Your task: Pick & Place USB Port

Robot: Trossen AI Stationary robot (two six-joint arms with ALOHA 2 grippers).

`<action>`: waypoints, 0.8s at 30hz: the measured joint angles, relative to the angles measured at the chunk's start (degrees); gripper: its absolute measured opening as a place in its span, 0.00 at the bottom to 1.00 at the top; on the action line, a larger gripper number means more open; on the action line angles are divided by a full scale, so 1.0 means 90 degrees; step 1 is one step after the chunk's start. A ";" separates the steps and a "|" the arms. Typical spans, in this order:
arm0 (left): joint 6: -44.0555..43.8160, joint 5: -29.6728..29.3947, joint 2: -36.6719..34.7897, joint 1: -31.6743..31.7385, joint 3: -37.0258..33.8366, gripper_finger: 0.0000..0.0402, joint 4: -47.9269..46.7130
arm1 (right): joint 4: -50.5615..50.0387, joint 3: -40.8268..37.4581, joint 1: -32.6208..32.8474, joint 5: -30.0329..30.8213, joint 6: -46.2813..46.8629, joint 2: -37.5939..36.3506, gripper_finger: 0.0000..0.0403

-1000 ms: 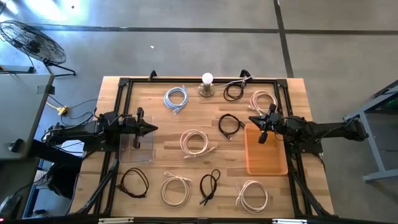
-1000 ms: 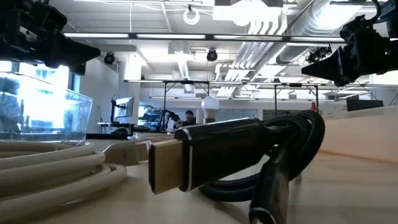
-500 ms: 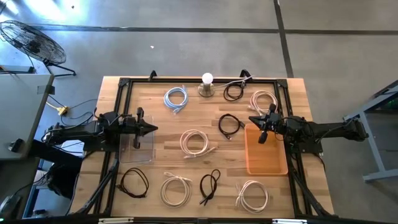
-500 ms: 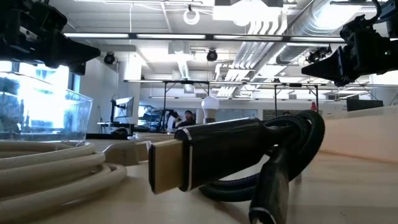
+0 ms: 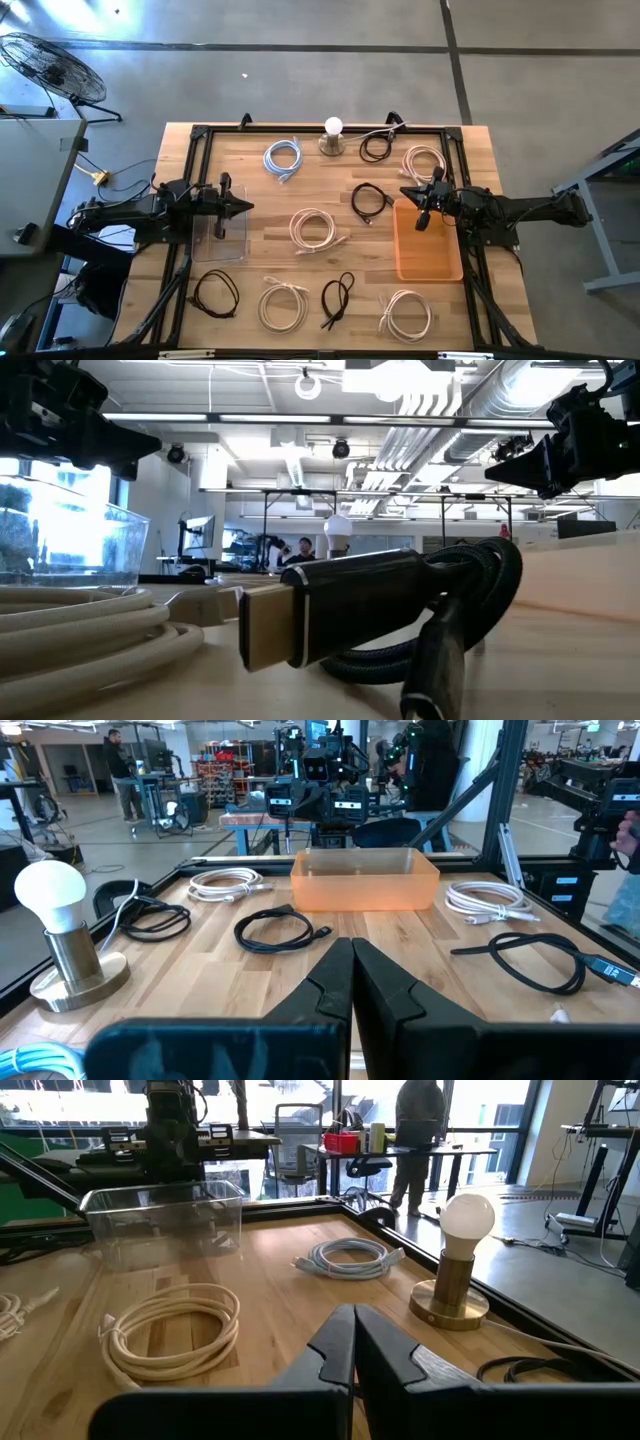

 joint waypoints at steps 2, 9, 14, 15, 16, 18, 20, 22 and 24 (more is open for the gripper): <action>0.0001 0.0000 0.0000 0.0000 0.0000 0.00 0.0000 | 0.0000 0.0000 0.0000 -0.0001 0.0001 0.0002 0.00; 0.0002 0.0000 0.0000 0.0000 0.0000 0.00 0.0000 | 0.0001 0.0000 -0.0002 0.0000 -0.0027 0.0002 0.00; 0.0000 0.0000 0.0000 0.0000 0.0002 0.00 0.0000 | 0.0031 0.0000 -0.0002 0.0000 -0.0034 0.0001 0.00; 0.0002 0.0000 0.0000 0.0000 0.0002 0.00 0.0000 | 0.0058 0.0000 0.0000 -0.0002 -0.0036 0.0000 0.00; 0.0000 -0.0002 0.0000 0.0000 0.0000 0.00 0.0000 | 0.0089 0.0000 -0.0002 -0.0019 -0.0043 0.0000 0.00; 0.0000 0.0000 -0.0002 0.0000 0.0000 0.00 0.0000 | 0.0121 0.0000 0.0000 -0.0025 -0.0083 0.0001 0.00; 0.0001 0.0000 0.0000 0.0000 0.0000 0.00 0.0000 | 0.0144 0.0000 0.0000 0.0000 -0.0320 0.0000 0.00; 0.0002 0.0000 0.0000 0.0000 0.0000 0.00 0.0000 | 0.0113 0.0000 -0.0002 -0.0028 -0.0675 0.0005 0.00; 0.0002 0.0000 0.0000 0.0000 0.0000 0.00 0.0000 | 0.0099 0.0000 0.0000 -0.0096 -0.0866 0.0007 0.00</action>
